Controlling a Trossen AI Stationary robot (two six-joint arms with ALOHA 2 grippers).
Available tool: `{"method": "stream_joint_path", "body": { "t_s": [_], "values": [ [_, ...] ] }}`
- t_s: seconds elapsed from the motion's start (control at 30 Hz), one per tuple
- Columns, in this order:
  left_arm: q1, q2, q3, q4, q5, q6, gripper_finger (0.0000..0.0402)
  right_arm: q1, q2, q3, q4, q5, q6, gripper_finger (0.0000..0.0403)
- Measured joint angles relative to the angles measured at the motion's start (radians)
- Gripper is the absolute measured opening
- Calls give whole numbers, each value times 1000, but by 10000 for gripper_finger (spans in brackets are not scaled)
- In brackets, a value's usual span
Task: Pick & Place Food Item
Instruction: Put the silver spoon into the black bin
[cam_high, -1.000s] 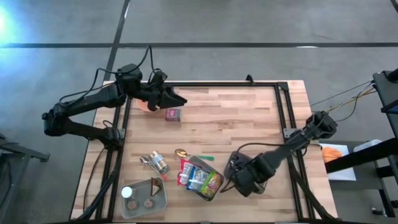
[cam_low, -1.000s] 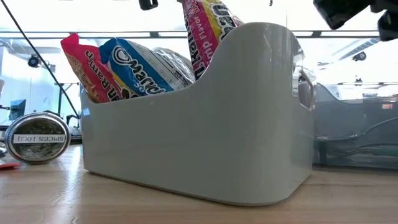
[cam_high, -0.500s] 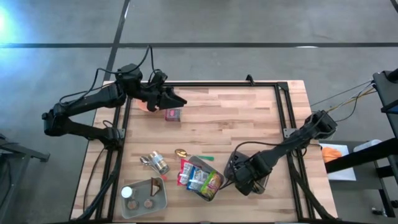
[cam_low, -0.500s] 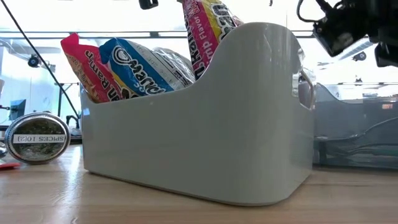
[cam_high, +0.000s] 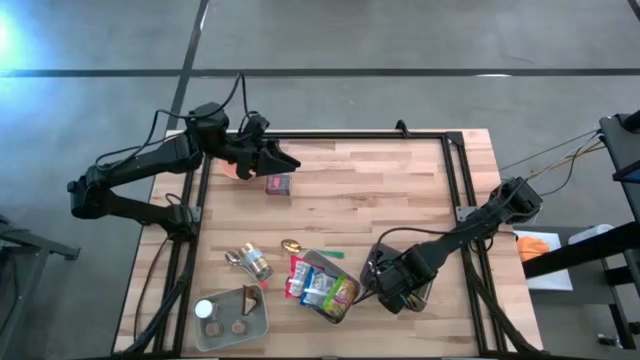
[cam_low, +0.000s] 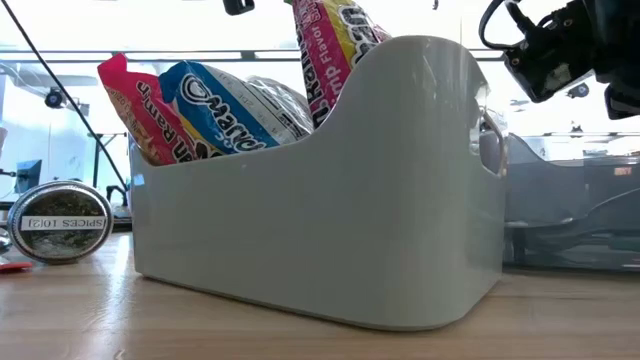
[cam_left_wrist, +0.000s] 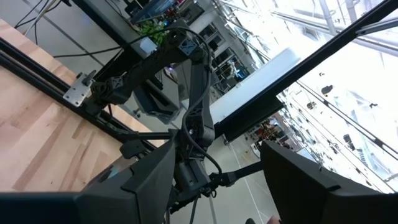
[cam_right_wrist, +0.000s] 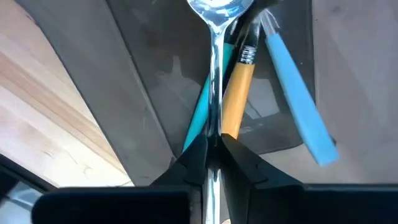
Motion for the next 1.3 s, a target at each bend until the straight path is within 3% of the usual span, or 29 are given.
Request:
{"method": "stream_joint_path", "body": {
  "t_s": [0.33, 0.67, 1.03, 1.3],
  "values": [
    [0, 0, 0, 0, 3, 0, 240, 2, 0, 61, 11, 3, 149, 13],
    [0, 0, 0, -1, 15, 16, 240, 23, 0, 80, 5, 117, 286, 13],
    [0, 0, 0, -4, 19, 17, 240, 43, 0, 76, -26, 214, 367, 10],
    [0, 0, 0, -4, 21, 19, 240, 43, 0, 45, -27, 217, 375, 10]
  ]
}}
